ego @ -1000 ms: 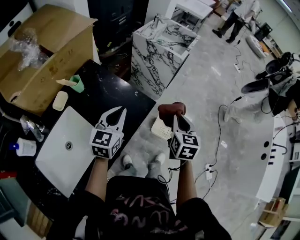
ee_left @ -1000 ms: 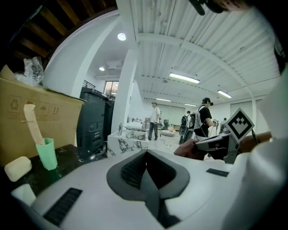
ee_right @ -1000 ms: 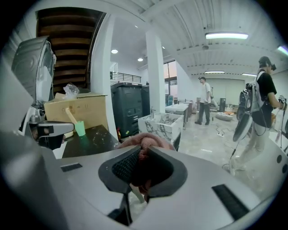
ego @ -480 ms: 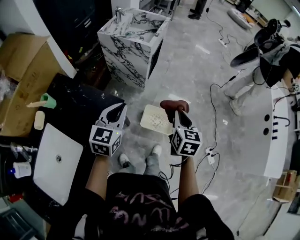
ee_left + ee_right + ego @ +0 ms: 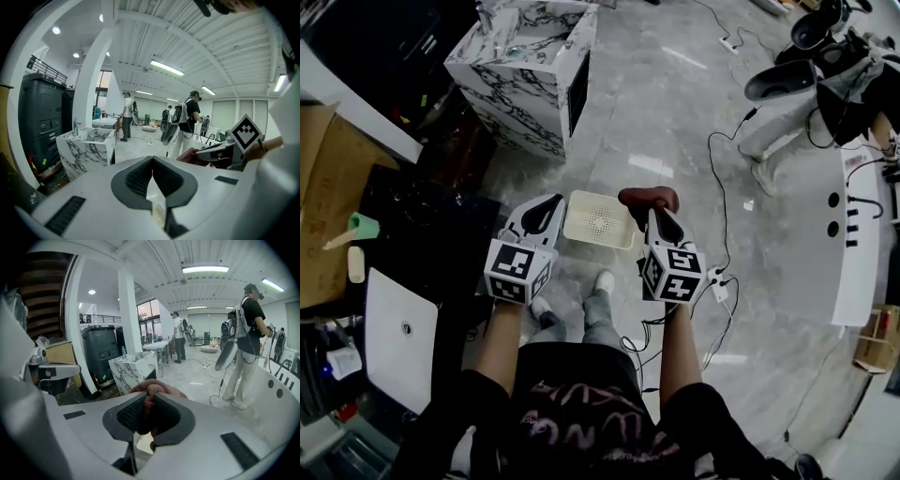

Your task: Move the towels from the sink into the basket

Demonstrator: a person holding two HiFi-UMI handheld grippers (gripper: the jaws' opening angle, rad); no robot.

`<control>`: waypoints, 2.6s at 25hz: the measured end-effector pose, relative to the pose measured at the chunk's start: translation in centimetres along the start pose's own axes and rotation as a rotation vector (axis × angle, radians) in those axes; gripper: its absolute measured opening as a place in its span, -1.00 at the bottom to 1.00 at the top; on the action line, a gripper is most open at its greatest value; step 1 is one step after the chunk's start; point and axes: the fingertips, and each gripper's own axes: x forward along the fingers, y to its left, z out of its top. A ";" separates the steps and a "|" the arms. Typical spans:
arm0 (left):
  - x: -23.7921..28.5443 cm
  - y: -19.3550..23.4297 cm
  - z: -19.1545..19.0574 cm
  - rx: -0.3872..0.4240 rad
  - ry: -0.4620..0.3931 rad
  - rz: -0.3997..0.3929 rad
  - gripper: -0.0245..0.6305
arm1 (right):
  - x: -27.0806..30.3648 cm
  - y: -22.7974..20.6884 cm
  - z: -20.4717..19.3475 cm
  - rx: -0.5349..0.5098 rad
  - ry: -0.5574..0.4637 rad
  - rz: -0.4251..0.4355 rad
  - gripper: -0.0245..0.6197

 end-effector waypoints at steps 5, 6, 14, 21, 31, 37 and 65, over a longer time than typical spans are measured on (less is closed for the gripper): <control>3.5 -0.5 -1.7 -0.016 0.047 -0.015 -0.88 | 2.0 -2.4 -1.7 0.020 0.033 -0.005 -0.75; 4.2 -0.4 -2.2 -0.018 0.056 -0.016 -0.88 | 2.5 -2.7 -2.1 0.023 0.040 -0.004 -0.75; 10.7 0.6 -6.8 -0.041 0.137 -0.015 -0.88 | 8.5 -4.8 -6.1 0.044 0.119 0.028 -0.75; 15.6 1.6 -13.0 -0.074 0.205 -0.001 -0.88 | 14.5 -7.5 -12.3 0.073 0.192 0.037 -0.75; 20.8 2.8 -24.6 -0.111 0.318 0.000 -0.88 | 21.9 -9.1 -23.5 0.083 0.302 0.050 -0.75; 22.9 3.9 -33.2 -0.124 0.406 0.004 -0.88 | 26.4 -10.8 -31.2 0.062 0.377 0.049 -0.74; 26.2 2.4 -47.3 -0.128 0.586 -0.045 -0.88 | 33.5 -10.7 -45.7 0.001 0.559 0.056 -0.43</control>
